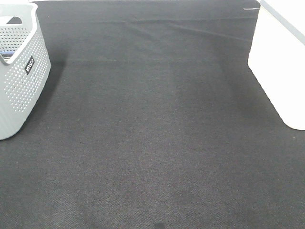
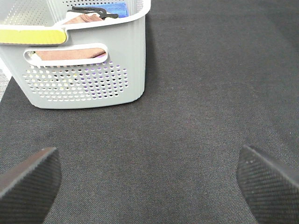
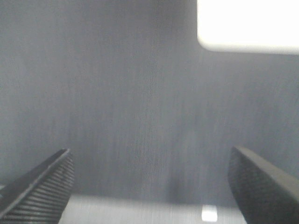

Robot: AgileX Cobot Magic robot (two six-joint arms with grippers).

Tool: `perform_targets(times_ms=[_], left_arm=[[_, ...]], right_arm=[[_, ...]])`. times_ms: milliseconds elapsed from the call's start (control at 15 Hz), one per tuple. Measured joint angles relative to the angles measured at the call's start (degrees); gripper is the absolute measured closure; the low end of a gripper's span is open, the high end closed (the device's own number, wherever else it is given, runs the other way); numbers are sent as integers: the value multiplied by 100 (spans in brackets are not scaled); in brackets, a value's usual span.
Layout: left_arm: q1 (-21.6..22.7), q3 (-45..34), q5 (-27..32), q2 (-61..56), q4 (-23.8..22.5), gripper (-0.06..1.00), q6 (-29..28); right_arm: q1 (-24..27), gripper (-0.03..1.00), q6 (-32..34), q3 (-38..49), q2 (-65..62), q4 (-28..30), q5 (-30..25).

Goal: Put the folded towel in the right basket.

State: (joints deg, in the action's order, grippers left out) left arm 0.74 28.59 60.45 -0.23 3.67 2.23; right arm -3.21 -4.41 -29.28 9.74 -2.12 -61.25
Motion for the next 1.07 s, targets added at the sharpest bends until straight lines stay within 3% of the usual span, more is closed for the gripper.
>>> perform_targets(times_ms=[1067], left_arm=[[0, 0, 0, 0, 0, -2, 0]], right_arm=[[6, 13, -11, 0, -991, -29, 17]])
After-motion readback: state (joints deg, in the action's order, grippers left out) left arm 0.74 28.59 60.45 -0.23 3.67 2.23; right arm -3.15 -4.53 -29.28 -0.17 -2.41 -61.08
